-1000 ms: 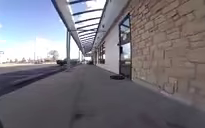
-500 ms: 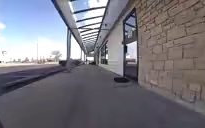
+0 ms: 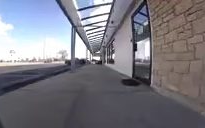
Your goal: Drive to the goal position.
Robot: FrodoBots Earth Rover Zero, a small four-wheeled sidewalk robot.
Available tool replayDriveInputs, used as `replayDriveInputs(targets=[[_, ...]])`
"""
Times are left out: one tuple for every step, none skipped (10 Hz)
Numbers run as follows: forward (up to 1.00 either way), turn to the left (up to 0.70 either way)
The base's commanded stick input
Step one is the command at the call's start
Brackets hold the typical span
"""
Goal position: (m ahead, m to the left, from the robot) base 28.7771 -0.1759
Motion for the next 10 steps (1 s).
replayDriveInputs(targets=[[0.85,0.00],[0.85,0.00],[0.85,0.00],[0.85,0.00],[0.85,0.00],[0.85,0.00],[0.85,0.00],[0.85,0.00],[0.85,0.05],[0.85,0.26]])
